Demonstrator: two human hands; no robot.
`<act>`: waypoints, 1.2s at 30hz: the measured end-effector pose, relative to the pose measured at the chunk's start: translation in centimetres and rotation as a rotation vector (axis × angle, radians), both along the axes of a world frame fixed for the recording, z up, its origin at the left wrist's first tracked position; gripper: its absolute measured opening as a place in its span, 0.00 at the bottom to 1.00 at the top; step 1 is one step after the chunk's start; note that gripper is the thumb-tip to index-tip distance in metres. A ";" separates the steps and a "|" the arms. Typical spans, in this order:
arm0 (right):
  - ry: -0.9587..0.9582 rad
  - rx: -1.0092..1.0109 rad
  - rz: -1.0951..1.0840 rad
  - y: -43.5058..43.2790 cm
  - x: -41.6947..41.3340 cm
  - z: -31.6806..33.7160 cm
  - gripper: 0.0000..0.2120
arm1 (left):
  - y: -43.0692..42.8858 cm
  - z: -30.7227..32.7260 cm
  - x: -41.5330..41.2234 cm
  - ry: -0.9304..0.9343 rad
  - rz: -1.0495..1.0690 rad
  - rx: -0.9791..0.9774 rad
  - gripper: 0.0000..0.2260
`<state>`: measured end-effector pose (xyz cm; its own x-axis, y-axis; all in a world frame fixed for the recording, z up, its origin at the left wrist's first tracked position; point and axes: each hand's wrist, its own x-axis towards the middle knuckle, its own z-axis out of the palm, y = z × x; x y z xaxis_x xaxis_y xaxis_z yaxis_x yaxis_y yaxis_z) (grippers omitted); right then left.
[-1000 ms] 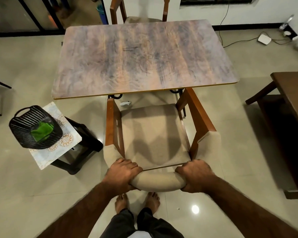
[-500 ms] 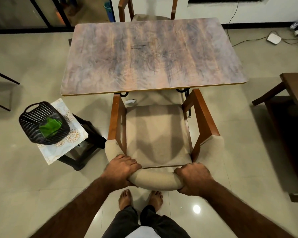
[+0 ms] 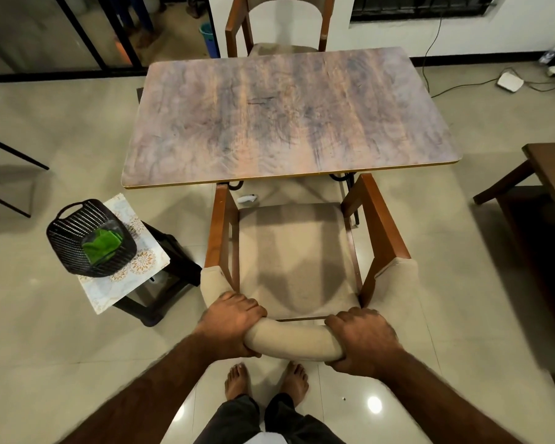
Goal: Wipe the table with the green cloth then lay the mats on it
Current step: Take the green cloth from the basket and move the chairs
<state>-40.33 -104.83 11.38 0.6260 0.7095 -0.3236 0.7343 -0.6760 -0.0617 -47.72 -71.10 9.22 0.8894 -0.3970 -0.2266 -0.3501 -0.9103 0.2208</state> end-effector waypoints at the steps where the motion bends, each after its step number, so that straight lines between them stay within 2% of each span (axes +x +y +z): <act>1: -0.003 -0.001 -0.006 0.1 0.0 0.0 0.32 | 0.0 0.0 0.0 -0.008 0.000 -0.003 0.34; 8: 0.042 -0.083 -0.068 0.7 -0.6 1.0 0.37 | -0.4 0.6 0.1 -0.008 0.019 0.061 0.34; 13: 0.133 -0.176 -0.148 2.9 -1.8 3.6 0.48 | -0.5 2.2 0.2 0.094 0.017 0.048 0.37; 16: 0.128 -0.125 -0.188 5.4 -3.5 4.7 0.52 | 0.2 3.4 0.2 0.190 0.020 0.036 0.40; 19: 0.116 -0.012 -0.256 10.1 -5.3 6.3 0.51 | 2.8 5.4 -0.2 0.223 0.092 0.002 0.42; 24: -0.038 0.085 -0.375 21.9 -6.6 9.6 0.55 | 13.3 9.9 -2.3 -0.024 0.338 0.021 0.50; 28: -0.178 0.175 -0.361 32.4 -7.3 12.8 0.56 | 25.2 13.3 -6.3 -0.266 0.524 0.104 0.55; 36: -0.301 0.279 -0.224 53.3 -8.9 17.9 0.55 | 45.6 19.4 -13.3 -0.333 0.733 0.223 0.60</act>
